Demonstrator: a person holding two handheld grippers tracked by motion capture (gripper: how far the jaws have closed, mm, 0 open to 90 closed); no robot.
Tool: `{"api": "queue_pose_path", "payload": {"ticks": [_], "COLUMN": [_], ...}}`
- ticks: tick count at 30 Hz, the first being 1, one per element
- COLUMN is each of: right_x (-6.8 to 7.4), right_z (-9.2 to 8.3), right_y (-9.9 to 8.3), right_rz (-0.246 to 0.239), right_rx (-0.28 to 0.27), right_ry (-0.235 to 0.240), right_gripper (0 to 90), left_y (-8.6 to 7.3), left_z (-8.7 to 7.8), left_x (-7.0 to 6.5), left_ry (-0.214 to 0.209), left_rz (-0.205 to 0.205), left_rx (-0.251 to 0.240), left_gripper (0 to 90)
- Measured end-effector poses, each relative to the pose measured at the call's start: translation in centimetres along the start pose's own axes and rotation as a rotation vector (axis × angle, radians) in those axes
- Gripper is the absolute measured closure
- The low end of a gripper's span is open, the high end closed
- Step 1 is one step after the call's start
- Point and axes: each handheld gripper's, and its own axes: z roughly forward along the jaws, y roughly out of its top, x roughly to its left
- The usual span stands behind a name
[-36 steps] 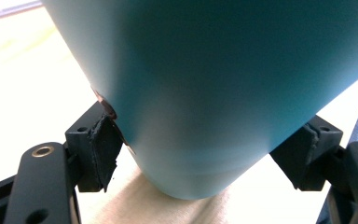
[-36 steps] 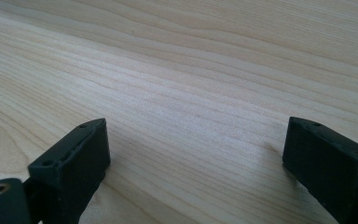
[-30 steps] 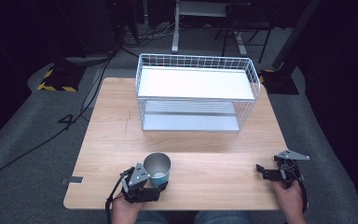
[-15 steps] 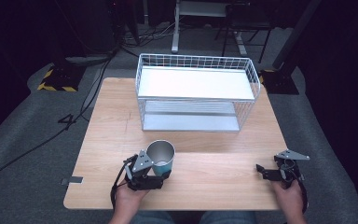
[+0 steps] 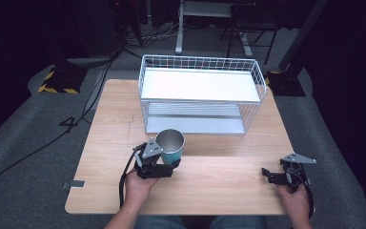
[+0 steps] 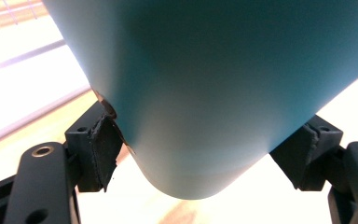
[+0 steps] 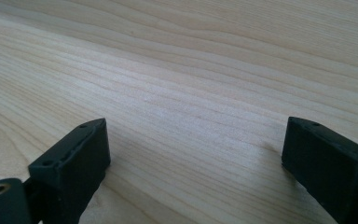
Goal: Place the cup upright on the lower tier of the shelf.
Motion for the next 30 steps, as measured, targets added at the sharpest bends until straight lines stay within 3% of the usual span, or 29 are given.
{"api": "queue_pose_path", "payload": {"ticks": [5, 16, 20, 30], "right_x": [0.0, 0.0, 0.0, 0.0], "right_z": [0.0, 0.0, 0.0, 0.0], "right_y": [0.0, 0.0, 0.0, 0.0], "right_rz": [0.000, 0.000, 0.000, 0.000], "right_rx": [0.000, 0.000, 0.000, 0.000], "right_ry": [0.000, 0.000, 0.000, 0.000], "right_gripper": [8.0, 8.0, 8.0, 8.0], "left_y": [1.0, 2.6, 2.9, 3.8], "left_z": [1.1, 3.5, 4.7, 7.7], "left_x": [0.6, 1.7, 1.8, 2.3], "left_ry": [0.006, 0.009, 0.034, 0.039], "left_rz": [-0.006, -0.039, -0.031, -0.029], "left_rx": [0.009, -0.020, -0.016, -0.042], "left_gripper": [24.8, 24.8, 24.7, 24.7]}}
